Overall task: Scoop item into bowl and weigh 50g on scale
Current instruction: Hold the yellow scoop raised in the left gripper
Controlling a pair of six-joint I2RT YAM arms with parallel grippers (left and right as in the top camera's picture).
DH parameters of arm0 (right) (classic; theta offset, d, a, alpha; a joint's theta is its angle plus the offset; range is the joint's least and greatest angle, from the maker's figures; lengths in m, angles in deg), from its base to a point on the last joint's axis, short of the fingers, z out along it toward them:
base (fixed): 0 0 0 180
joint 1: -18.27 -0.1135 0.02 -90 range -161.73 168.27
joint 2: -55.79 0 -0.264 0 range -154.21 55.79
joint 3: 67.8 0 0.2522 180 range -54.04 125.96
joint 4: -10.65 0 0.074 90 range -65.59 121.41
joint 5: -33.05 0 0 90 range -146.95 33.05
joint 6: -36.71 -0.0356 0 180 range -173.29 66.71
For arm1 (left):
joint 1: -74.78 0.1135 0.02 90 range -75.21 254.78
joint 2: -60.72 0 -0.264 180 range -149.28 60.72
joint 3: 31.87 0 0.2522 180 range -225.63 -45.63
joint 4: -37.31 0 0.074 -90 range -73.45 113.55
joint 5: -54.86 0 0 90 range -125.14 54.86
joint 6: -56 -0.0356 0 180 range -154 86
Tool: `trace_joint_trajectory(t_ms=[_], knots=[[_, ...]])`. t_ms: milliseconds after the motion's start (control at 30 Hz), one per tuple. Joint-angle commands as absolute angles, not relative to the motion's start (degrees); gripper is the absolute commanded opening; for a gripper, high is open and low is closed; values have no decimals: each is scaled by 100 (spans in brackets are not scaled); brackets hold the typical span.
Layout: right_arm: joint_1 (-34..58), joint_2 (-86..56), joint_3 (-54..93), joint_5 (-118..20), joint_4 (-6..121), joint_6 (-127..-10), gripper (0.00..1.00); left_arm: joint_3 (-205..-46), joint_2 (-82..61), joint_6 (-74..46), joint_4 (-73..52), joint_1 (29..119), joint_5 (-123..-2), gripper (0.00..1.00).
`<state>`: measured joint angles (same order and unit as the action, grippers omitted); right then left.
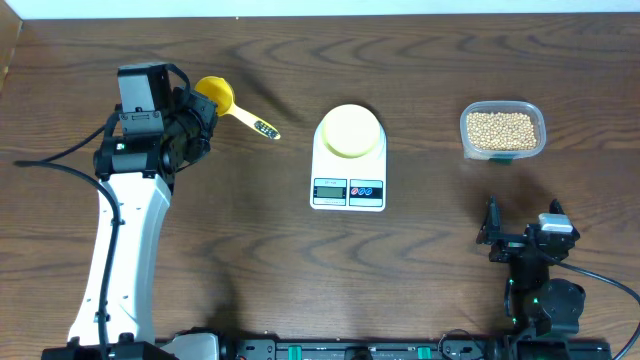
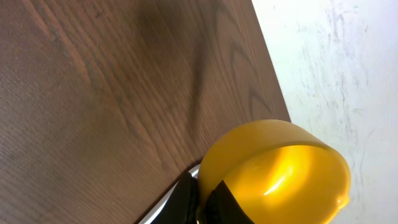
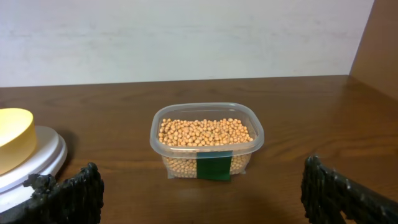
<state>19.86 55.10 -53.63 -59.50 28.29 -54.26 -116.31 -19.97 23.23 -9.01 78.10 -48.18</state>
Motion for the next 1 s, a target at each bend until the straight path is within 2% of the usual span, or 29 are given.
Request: trace_joint_trajectory(t_ms=[0,967], knots=[[2001,5537,-5372,-5937,2851,-5363,99,-11602,-2058,2371,-892,7818,-4820,8],[2001,5537,-5372,-5937,2851,-5363,99,-11602,-2058,2491,-936,7818,-4820,8]])
